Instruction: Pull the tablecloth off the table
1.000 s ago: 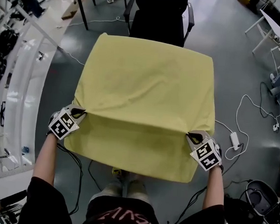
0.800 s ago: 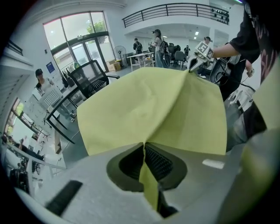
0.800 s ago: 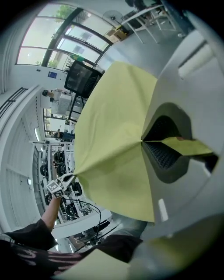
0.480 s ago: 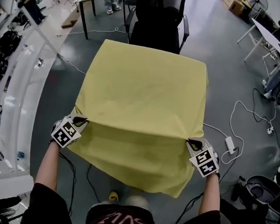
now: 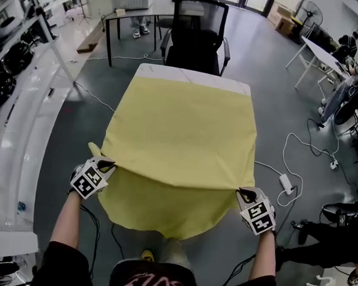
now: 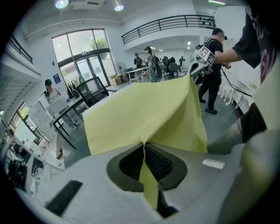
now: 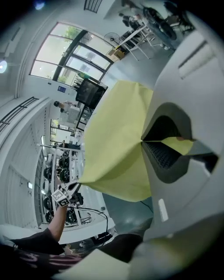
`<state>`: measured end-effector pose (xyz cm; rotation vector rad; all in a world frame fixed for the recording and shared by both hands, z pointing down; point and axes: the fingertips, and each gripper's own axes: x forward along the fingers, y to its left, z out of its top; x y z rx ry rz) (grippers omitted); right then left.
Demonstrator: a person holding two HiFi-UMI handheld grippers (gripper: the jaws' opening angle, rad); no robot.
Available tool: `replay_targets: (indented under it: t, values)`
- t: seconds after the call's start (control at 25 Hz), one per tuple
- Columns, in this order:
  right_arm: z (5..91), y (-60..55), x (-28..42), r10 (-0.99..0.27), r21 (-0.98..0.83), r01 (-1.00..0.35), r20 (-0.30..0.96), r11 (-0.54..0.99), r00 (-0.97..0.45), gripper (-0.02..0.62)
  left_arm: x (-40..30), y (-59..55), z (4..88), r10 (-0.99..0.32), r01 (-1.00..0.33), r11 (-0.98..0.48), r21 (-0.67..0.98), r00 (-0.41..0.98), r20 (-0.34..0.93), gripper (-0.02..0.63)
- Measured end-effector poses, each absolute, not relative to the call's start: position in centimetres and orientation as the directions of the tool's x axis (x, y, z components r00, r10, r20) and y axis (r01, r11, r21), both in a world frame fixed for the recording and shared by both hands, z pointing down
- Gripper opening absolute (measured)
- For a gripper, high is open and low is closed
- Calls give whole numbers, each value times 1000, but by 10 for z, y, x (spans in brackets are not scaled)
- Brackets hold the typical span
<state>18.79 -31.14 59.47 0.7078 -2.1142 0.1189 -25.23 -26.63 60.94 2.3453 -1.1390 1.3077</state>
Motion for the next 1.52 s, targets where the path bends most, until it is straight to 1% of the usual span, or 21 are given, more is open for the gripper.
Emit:
replay_targets:
  t: [0.4,0.6,0.76,0.96,1.16,1.36,1.52]
  values:
    - [538,-137,196,-590,241,-632,685,737,-427,15,-230,-118,558,-613,-728,-657,-197,363,702,8]
    - [524,-64,210,-615,257,-648,670,717,-414,17,-207,-53,539,-630,-708,-670,-222,384,675,8]
    - [519,-17,220,-614,237,-663,669,710,-419,15,-194,-7,532,-625,-713,-670,-207,392,675,8]
    - [508,20,234,-624,206,-689,650,694,-434,17,-182,34,518,-647,-747,-639,-183,393,654,8]
    - [493,49,249,-653,167,-720,591,673,-474,17,-166,71,493,-703,-798,-574,-184,364,611,8]
    - [467,82,270,-696,134,-753,511,644,-504,17,-141,114,464,-767,-851,-499,-164,346,540,8]
    - [445,99,289,-722,111,-773,461,625,-517,17,-122,140,444,-796,-862,-475,-175,336,504,8]
